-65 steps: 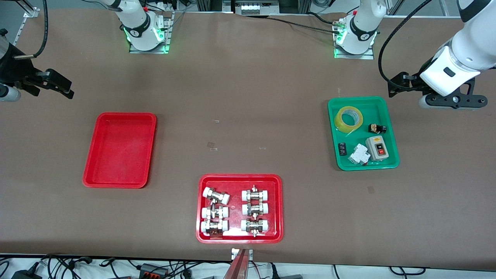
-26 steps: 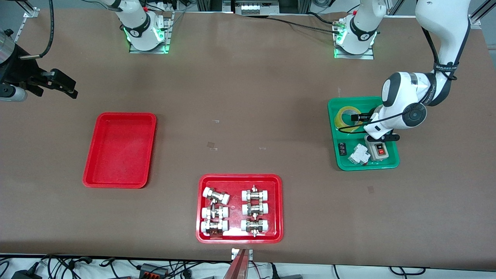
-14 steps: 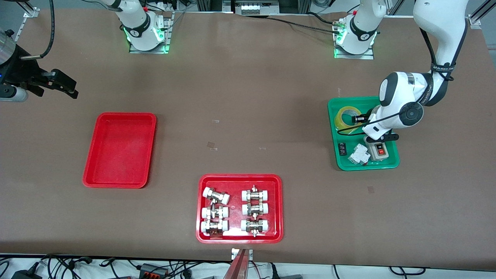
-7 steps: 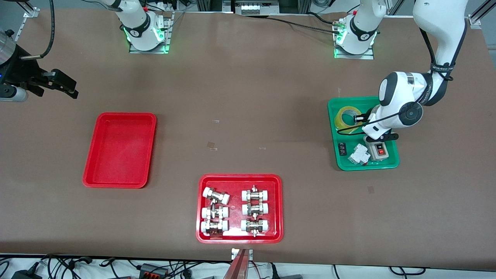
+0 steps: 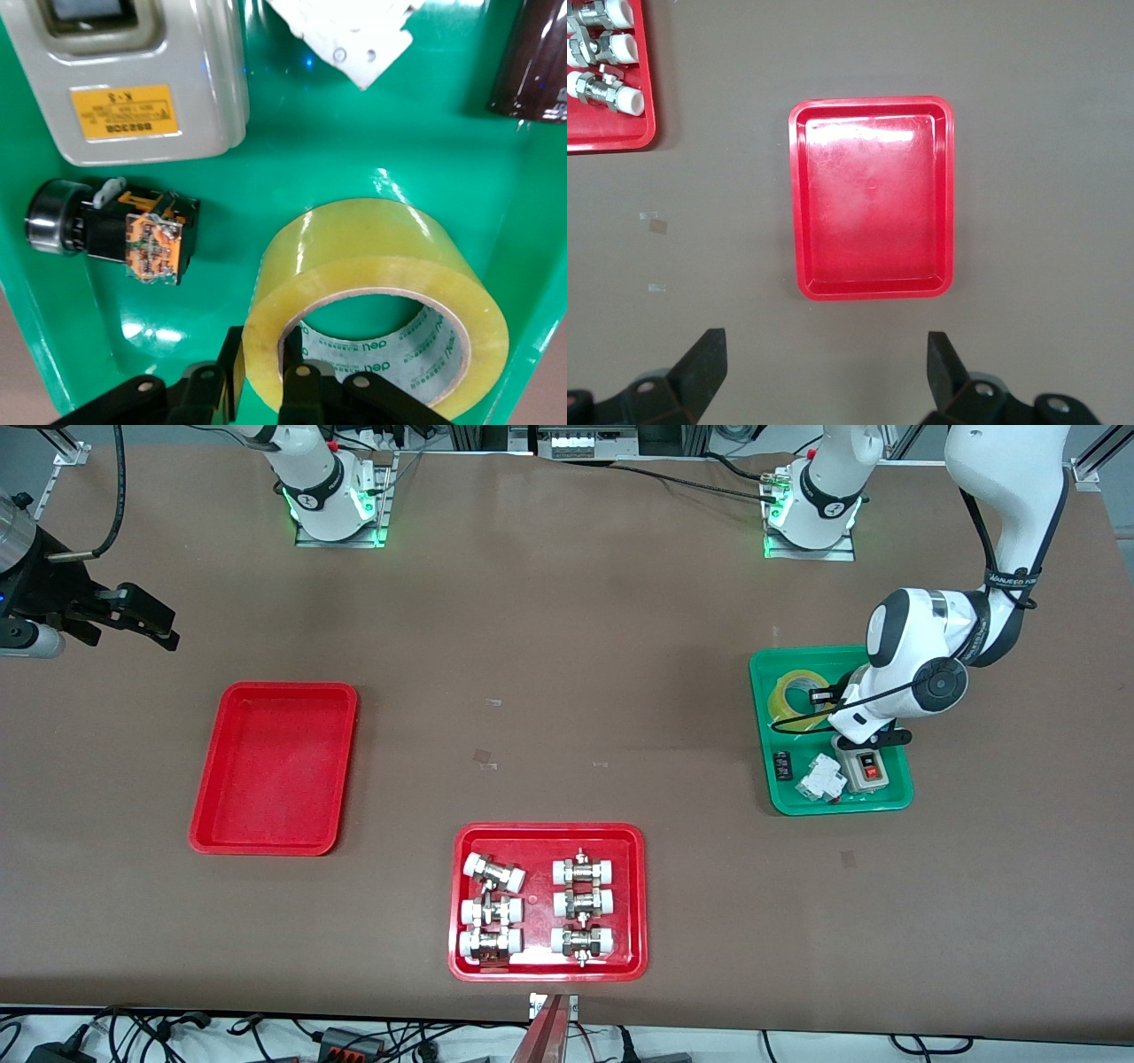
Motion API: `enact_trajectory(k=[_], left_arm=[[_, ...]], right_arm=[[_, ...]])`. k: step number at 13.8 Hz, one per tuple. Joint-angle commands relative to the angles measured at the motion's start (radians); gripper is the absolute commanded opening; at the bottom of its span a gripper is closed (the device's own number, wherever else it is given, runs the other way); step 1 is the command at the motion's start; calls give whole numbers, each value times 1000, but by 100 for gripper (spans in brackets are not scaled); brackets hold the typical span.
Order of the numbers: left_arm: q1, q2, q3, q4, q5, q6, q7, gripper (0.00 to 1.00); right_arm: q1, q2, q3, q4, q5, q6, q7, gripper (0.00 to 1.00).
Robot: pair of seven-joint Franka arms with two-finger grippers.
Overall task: Left arm passes tape to right arm into tray
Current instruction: 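Lift the tape roll with the left gripper and carry it toward the middle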
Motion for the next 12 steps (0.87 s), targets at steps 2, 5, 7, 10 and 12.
enact_trajectory(k=[2,5,7,10,12], left_arm=[[16,-116,-3,26,2,-113,3,1],[68,-167,-5,208,-17,-345,33,1],[56,-164,-7,424,-18,-576,120,1],[42,-150,-7,586,-61,-715,139,1],[40,-152,-7,653,-163,-743,141,1]], right_arm=[[5,-6,1,-4,-15,3,16,100],[5,-6,1,-4,-15,3,16,100],[5,-6,1,-4,-15,3,16,100],[1,-3,0,-7,-17,3,16,100],[-1,14,0,-7,-37,2,16,100]])
